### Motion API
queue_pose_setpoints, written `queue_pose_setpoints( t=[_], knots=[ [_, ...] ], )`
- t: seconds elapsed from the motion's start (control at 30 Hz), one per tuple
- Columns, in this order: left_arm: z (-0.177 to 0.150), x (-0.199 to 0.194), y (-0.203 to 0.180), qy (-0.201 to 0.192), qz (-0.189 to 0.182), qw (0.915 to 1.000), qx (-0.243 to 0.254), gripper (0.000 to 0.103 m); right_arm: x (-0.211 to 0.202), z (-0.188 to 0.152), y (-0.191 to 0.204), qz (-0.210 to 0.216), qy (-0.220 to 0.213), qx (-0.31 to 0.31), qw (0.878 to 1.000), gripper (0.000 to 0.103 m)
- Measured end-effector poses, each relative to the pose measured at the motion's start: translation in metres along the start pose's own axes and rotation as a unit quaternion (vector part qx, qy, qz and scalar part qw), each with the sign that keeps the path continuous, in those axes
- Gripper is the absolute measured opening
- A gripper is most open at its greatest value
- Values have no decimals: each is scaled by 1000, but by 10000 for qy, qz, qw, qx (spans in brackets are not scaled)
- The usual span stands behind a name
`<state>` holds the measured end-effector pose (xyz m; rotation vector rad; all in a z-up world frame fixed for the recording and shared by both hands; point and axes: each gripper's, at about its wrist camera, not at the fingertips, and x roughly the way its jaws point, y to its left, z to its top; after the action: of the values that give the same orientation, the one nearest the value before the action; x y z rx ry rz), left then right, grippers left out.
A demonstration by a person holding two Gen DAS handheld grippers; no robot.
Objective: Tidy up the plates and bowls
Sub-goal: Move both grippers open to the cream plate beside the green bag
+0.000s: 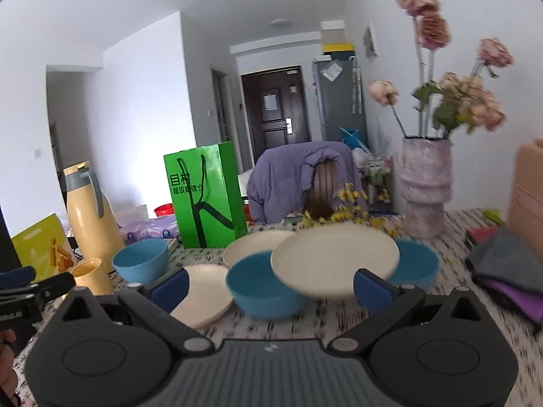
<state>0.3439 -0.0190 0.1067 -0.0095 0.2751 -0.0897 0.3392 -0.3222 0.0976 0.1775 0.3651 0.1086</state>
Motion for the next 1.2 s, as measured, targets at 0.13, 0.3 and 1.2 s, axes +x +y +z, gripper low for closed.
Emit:
queue_pose_setpoints(
  t=[0.13, 0.3, 1.2],
  knots=[
    [24, 50, -3, 111, -33, 9999, 12, 103, 38, 34, -1, -117, -57, -386, 9992, 103],
    [49, 120, -7, 432, -207, 9988, 85, 103, 104, 80, -11, 95, 273, -312, 9991, 103],
    [42, 444, -2, 3409, -569, 9324, -1053, 59, 475, 89, -71, -4, 4338, 329, 9004, 56]
  ],
)
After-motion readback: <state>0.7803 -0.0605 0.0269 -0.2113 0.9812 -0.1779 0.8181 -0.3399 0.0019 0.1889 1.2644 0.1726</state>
